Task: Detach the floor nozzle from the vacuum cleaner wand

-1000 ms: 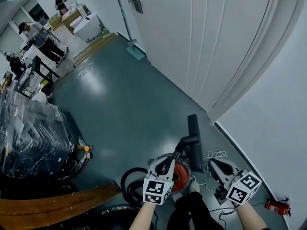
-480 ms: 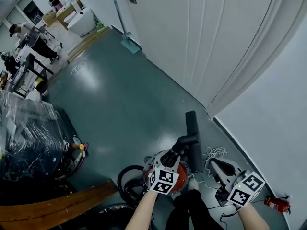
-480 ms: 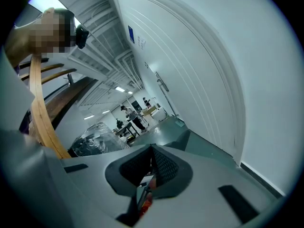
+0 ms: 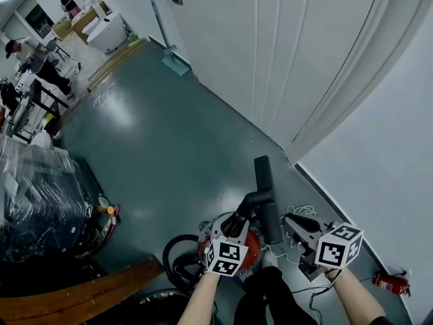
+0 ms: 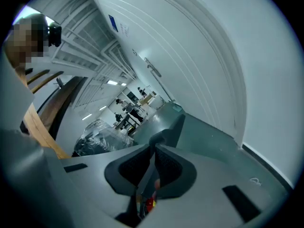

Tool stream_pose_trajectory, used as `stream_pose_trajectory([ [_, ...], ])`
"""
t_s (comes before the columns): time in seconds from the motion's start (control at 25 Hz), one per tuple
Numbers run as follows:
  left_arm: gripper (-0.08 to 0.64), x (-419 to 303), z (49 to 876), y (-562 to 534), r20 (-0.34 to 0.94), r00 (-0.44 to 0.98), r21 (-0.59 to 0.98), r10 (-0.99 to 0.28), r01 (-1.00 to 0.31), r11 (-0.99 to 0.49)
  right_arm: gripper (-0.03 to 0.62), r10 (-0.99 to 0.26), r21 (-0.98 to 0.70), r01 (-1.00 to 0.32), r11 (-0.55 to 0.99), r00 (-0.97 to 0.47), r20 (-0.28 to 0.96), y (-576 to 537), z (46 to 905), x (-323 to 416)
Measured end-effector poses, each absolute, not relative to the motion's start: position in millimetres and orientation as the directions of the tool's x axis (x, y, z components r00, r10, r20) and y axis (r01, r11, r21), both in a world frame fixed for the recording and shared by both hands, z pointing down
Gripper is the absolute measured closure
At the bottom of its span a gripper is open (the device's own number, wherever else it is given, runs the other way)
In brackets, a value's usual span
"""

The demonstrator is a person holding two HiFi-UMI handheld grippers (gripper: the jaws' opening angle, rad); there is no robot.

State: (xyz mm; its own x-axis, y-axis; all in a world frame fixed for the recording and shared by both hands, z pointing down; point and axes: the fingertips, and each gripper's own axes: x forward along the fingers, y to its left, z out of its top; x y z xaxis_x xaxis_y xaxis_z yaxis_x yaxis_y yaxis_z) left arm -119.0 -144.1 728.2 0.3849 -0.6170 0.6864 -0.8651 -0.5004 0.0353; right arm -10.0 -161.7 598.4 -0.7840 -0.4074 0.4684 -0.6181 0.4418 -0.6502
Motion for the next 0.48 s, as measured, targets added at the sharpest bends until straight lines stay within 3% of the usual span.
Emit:
stream_pose_trajectory([
  [0.08, 0.403, -119.4, 728.1, -144.7, 0.686, 0.382, 0.032, -0.619, -0.866, -0.499, 0.557, -0.35, -0.673, -0.601, 0.431, -0.799, 0.489, -163.4, 611.6, -16.1],
  [0.28, 0.403, -119.6, 727.9, -144.6, 0.682, 0.386, 0.033, -0.621, -0.865, -0.5, 0.437, -0.281, -0.728, -0.594, 0.342, -0.804, 0.524, -173.9, 636.6, -24.7],
  [0.48, 0.403, -119.6, 728.7, -143.3, 0.682, 0.389, 0.036, -0.619, -0.864, -0.503, 0.377, -0.184, -0.852, -0.503, 0.145, -0.86, 0.476, -173.3, 656.9, -39.9],
])
